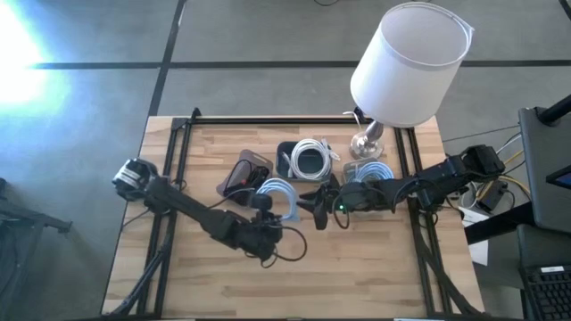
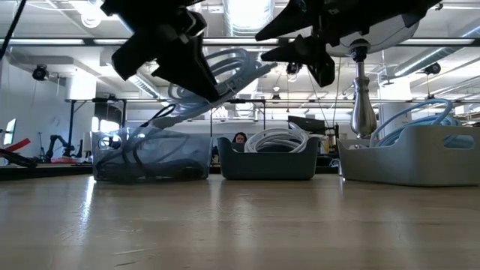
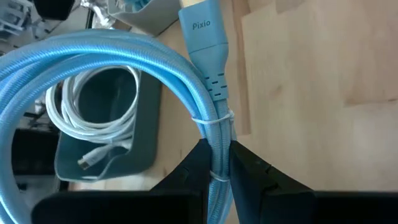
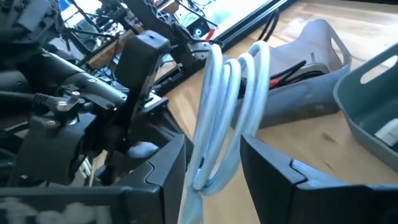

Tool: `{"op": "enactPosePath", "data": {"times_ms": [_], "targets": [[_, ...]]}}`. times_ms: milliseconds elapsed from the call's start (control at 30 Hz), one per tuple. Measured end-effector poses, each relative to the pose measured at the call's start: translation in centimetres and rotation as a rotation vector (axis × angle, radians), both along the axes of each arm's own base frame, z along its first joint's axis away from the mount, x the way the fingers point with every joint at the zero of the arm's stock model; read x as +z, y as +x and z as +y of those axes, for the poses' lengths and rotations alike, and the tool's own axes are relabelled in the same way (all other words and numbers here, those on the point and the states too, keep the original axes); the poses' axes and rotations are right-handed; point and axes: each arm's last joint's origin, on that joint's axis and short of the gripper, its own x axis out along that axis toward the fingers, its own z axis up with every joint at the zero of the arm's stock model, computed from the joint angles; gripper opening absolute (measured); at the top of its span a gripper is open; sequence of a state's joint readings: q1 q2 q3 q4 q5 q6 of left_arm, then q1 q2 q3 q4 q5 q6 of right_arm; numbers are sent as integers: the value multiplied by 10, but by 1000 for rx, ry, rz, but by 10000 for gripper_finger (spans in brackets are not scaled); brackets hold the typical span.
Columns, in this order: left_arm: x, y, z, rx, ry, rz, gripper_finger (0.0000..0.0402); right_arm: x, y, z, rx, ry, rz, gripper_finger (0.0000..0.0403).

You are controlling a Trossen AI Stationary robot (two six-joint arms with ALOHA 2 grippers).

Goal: Sort HDMI cables
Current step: Put the blue HDMI cable into the white bin

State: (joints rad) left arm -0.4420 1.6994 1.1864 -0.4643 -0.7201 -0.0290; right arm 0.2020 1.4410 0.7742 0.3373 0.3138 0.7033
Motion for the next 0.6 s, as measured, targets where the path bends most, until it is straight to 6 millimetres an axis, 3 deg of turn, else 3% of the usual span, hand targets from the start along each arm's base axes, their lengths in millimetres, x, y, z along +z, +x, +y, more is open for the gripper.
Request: {"op": "enactPosePath", "data": {"times_ms": [600], "targets": [[6,6,-3,-45,52,13,45,-5,-1,-4,-23,17,49,178]]}}
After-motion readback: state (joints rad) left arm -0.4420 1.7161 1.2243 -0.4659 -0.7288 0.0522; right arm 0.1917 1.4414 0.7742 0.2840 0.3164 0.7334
